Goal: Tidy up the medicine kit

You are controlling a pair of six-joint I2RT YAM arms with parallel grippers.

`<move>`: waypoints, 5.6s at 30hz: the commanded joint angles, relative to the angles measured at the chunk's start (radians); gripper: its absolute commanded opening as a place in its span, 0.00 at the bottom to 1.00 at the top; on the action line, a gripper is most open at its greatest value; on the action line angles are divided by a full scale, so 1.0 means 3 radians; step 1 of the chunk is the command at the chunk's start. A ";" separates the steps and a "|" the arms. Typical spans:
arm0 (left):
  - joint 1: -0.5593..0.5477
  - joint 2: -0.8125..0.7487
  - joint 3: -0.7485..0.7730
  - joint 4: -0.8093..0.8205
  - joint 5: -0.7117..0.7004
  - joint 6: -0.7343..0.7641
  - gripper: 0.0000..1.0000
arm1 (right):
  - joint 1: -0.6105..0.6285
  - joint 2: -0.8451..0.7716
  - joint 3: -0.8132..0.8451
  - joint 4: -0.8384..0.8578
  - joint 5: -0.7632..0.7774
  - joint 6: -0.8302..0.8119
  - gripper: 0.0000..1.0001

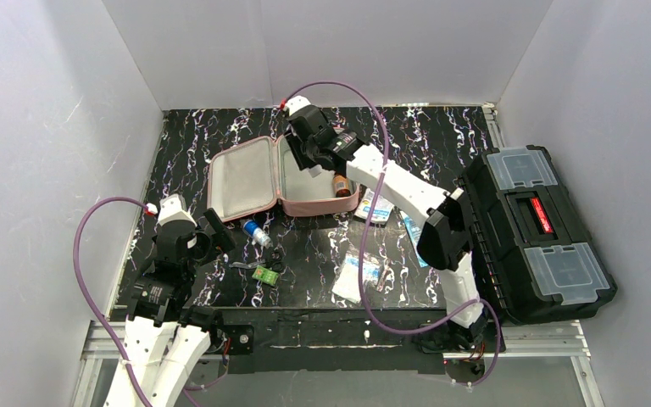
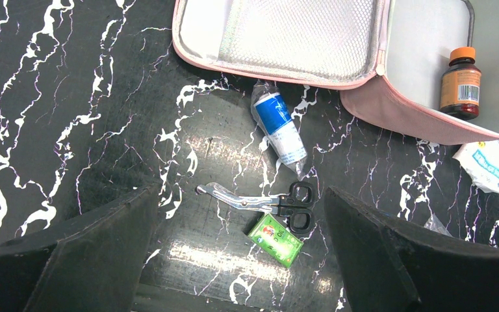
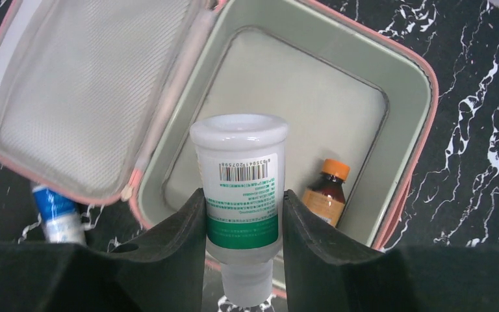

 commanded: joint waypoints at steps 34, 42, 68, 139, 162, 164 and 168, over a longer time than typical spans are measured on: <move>-0.0013 0.0037 0.0001 0.0026 0.0010 0.0043 0.99 | -0.0372 0.0604 -0.0406 0.0384 0.0201 0.1069 0.23; -0.0013 0.0029 0.0000 0.0025 0.0015 0.0048 1.00 | -0.0373 0.0385 -0.0716 0.0435 0.0275 0.1090 0.46; -0.0013 0.0225 0.0049 -0.0053 0.0106 0.0028 0.99 | -0.0234 -0.1246 -0.1972 0.0678 -0.0358 0.0644 0.75; -0.0008 0.0094 0.0046 -0.0059 -0.0011 0.0110 0.99 | 0.0533 0.1059 0.0158 0.0418 -0.1508 0.0537 0.74; 0.0004 0.0090 0.0040 -0.0046 0.0004 0.0129 0.99 | 0.0648 0.1158 0.0156 0.0382 -0.1468 0.0442 0.13; 0.0003 0.0088 0.0039 -0.0046 0.0002 0.0129 0.99 | 0.0656 0.1088 0.0101 0.0399 -0.1455 0.0432 0.06; 0.0002 0.0085 0.0041 -0.0047 0.0000 0.0129 0.99 | 0.0666 0.0856 -0.0144 0.0491 -0.1401 0.0425 0.01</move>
